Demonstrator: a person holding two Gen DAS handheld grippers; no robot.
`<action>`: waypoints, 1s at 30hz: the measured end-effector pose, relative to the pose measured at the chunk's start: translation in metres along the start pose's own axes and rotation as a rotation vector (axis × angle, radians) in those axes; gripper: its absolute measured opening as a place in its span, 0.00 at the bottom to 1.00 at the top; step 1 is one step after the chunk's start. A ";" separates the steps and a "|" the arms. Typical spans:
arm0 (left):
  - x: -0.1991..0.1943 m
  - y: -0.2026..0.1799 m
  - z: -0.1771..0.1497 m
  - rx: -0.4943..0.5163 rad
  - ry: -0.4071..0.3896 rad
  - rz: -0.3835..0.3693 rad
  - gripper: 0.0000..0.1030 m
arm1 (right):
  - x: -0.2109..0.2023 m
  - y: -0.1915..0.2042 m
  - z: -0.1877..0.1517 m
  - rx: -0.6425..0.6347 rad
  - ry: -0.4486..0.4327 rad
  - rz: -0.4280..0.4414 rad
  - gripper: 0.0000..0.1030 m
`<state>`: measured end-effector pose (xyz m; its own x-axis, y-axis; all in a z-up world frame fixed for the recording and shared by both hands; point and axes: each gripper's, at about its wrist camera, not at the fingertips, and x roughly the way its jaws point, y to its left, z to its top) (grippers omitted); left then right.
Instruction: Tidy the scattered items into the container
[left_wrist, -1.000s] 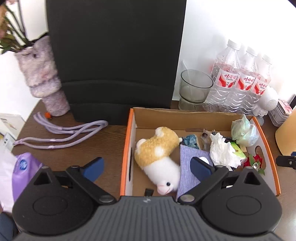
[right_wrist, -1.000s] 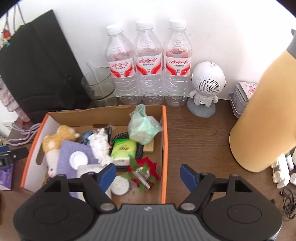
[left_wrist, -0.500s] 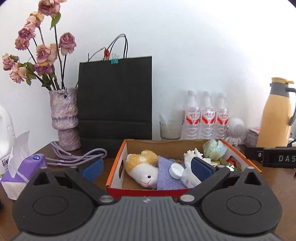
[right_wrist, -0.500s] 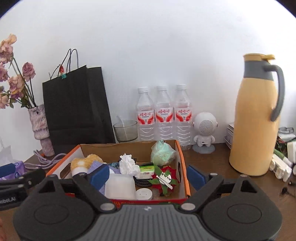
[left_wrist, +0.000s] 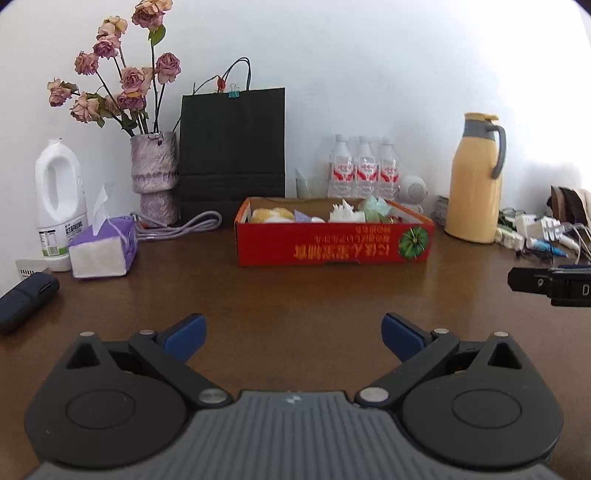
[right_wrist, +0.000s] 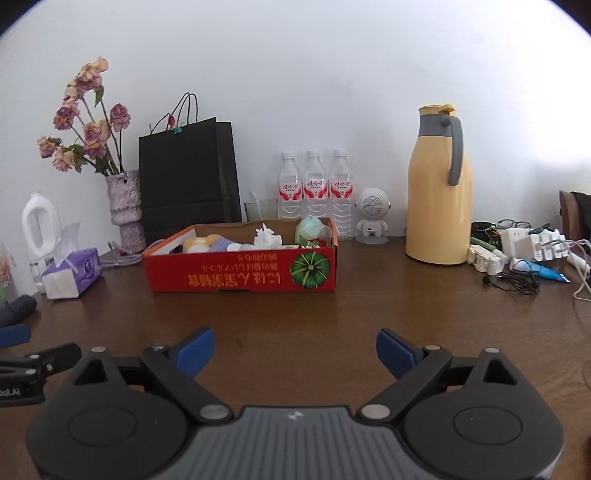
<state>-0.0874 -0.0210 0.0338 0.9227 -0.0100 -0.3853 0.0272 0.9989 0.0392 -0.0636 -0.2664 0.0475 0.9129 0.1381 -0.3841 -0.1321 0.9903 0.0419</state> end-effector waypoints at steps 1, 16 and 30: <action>-0.006 0.001 -0.005 0.011 0.010 0.008 1.00 | -0.009 0.001 -0.007 -0.015 0.007 -0.014 0.95; 0.097 0.011 0.023 -0.056 0.218 0.025 1.00 | 0.103 0.031 0.003 0.018 0.242 0.012 0.98; 0.108 0.009 0.012 -0.043 0.293 0.020 1.00 | 0.113 0.037 -0.008 -0.017 0.283 -0.018 0.98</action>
<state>0.0170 -0.0138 0.0035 0.7722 0.0169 -0.6352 -0.0117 0.9999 0.0124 0.0315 -0.2147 -0.0013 0.7716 0.1090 -0.6267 -0.1254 0.9919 0.0181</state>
